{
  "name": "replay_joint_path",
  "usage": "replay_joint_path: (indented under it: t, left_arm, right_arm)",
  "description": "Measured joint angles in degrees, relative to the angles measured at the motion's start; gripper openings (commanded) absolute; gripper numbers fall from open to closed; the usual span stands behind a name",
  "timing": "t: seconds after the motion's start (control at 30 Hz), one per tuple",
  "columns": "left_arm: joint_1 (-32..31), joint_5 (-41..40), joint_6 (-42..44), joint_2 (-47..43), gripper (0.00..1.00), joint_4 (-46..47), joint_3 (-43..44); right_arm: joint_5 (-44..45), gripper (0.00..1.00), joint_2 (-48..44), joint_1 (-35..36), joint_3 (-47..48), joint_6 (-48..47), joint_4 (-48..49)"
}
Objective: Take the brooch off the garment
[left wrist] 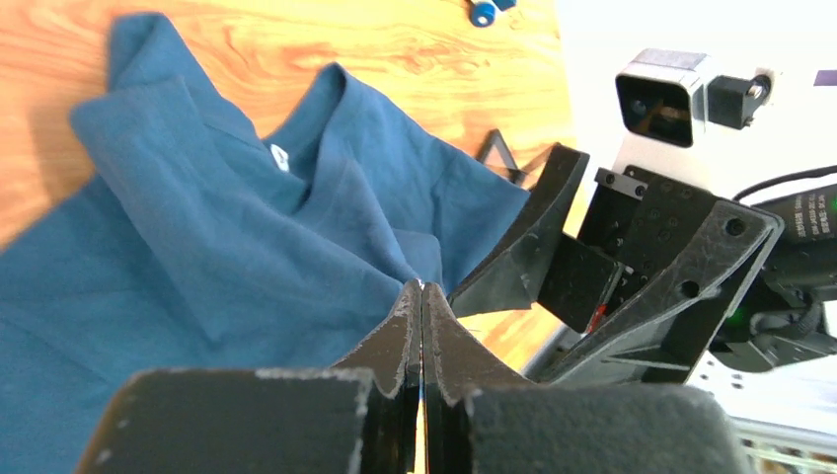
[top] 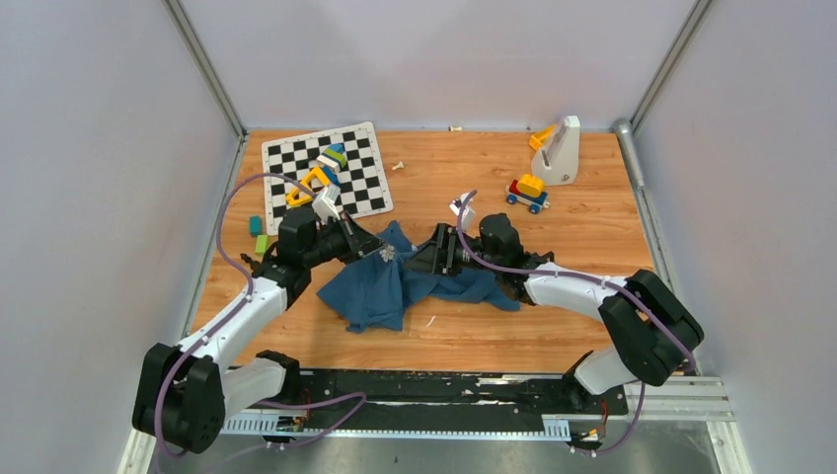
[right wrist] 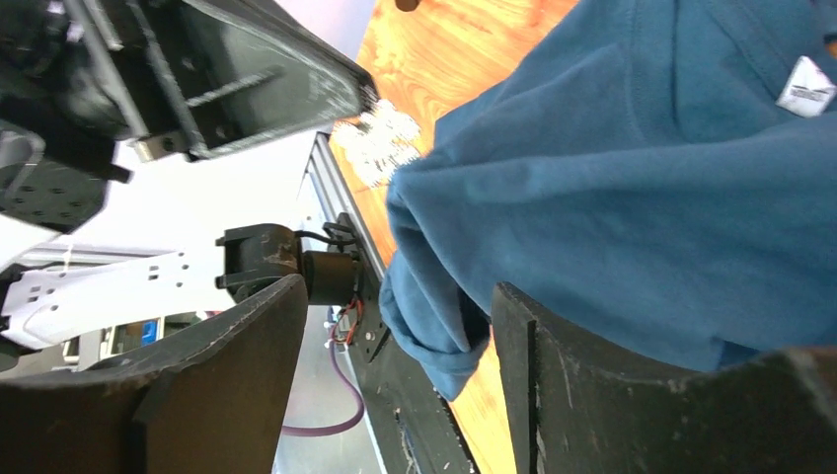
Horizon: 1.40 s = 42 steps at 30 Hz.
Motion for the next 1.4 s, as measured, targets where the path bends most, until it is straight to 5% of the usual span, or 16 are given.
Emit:
replay_joint_path:
  t: [0.37, 0.8, 1.0, 1.4]
  left_arm:
    - [-1.99, -23.52, 22.91, 1.25, 0.0, -28.81, 16.96]
    - [-5.66, -46.97, 26.91, -1.77, 0.0, -35.78, 12.48]
    - [-4.63, -39.19, 24.96, -11.17, 0.0, -34.07, 13.38]
    - [-1.77, -5.16, 20.48, -6.86, 0.0, -30.4, 18.43]
  right_arm:
    - [3.06, 0.7, -0.02, 0.02, -0.68, -3.78, -3.5]
    - [6.97, 0.7, -3.45, 0.02, 0.57, -8.83, -12.74]
    - [7.17, 0.66, -6.54, 0.02, 2.01, -11.02, -16.0]
    - [6.86, 0.56, -13.33, -0.74, 7.45, -16.79, -21.46]
